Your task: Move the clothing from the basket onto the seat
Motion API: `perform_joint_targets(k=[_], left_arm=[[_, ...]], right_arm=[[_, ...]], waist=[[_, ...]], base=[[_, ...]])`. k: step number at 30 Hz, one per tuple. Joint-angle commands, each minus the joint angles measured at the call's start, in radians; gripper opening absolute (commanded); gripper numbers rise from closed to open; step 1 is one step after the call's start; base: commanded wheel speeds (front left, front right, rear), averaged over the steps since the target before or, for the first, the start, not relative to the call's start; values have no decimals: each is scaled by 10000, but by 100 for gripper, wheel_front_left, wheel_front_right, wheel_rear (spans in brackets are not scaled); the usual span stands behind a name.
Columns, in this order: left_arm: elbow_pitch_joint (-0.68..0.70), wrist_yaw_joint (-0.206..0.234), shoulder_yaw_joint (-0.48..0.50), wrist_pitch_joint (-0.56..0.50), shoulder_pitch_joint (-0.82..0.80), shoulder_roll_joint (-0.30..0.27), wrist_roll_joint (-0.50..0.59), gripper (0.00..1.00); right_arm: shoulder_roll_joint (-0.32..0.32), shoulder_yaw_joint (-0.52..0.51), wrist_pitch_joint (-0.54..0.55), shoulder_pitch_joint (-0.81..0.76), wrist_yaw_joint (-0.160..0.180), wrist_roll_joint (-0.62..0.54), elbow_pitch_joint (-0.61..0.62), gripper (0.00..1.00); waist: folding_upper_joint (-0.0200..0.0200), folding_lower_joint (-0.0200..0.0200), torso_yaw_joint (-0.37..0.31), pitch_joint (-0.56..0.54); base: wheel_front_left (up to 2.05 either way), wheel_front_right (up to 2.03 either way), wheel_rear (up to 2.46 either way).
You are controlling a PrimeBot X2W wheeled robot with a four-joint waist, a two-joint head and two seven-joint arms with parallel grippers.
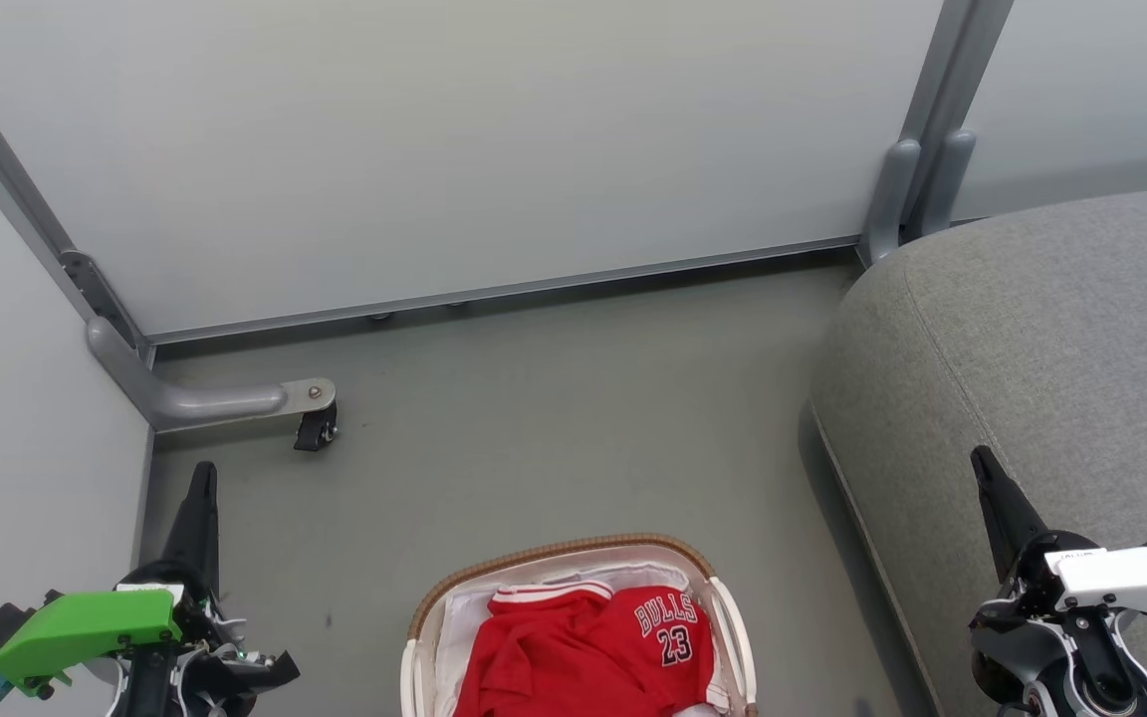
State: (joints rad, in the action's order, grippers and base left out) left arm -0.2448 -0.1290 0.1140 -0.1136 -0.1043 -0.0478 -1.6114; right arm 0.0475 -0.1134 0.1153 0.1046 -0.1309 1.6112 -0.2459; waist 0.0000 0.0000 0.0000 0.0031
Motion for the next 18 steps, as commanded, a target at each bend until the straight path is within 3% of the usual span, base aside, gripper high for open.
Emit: perform_joint_targets(k=[1,18], left_arm=[[14,-43,17,-35,-99,-49,-31,0],[14,-43,17,-35,-99,-49,-31,0]], right_arm=[[59,-13,3,82,4,35,37,0],[59,-13,3,82,4,35,37,0]], waist=[[0,0,0,0],[0,0,0,0]], base=[[0,0,0],[0,0,0]])
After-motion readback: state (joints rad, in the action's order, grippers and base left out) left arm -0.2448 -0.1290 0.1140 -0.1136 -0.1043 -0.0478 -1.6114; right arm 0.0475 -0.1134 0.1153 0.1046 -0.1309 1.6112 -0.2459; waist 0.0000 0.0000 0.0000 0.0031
